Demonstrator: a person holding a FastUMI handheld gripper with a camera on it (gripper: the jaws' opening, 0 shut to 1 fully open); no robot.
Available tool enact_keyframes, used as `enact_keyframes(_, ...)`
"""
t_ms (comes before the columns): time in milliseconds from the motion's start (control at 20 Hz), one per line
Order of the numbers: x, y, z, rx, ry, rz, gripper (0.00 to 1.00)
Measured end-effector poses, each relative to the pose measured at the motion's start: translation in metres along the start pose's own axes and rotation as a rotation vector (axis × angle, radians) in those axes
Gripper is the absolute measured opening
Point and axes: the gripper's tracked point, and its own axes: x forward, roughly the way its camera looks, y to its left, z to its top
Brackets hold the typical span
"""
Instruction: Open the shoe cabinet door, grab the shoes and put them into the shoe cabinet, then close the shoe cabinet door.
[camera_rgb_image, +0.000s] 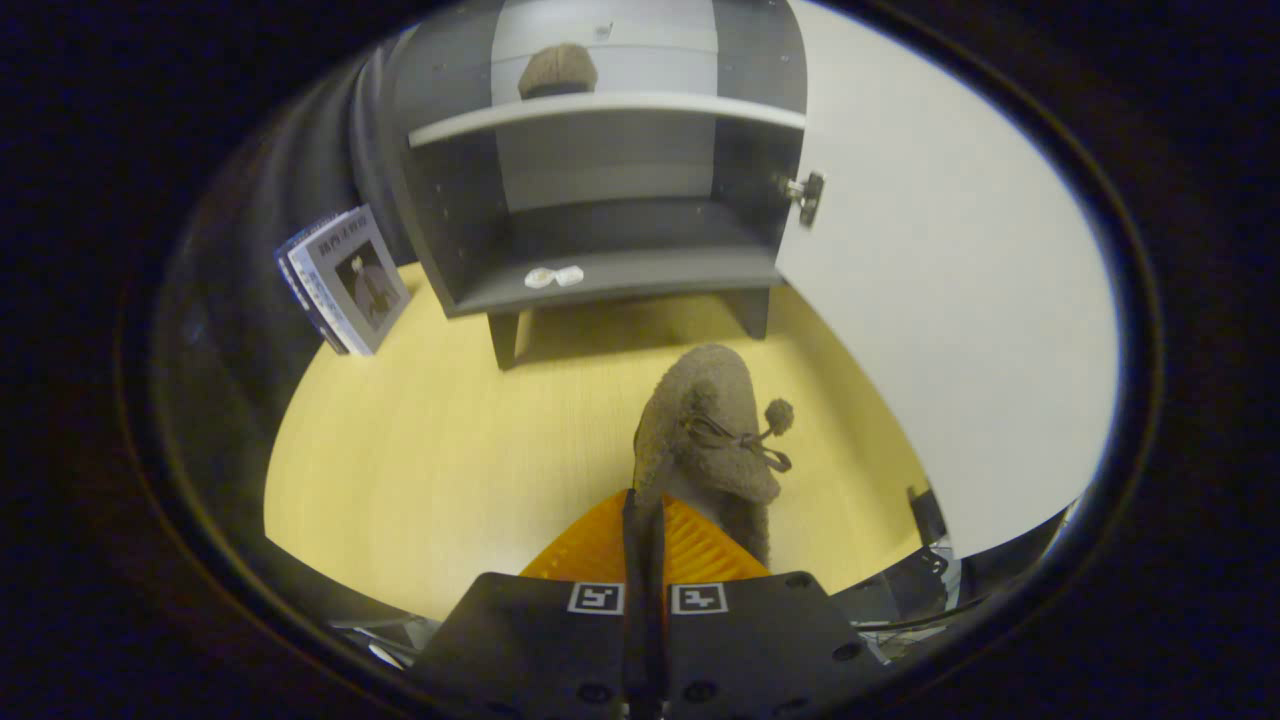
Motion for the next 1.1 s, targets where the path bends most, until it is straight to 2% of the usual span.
enact_keyframes(350,-0.083,0.000,0.139,-0.015,-0.253,-0.075,0.03)
enact_keyframes(600,-0.117,0.010,0.229,-0.027,-0.422,-0.095,0.03)
enact_keyframes(900,-0.100,0.008,0.315,-0.016,-0.536,-0.063,0.03)
enact_keyframes(1100,-0.048,0.001,0.369,-0.029,-0.540,-0.023,0.03)
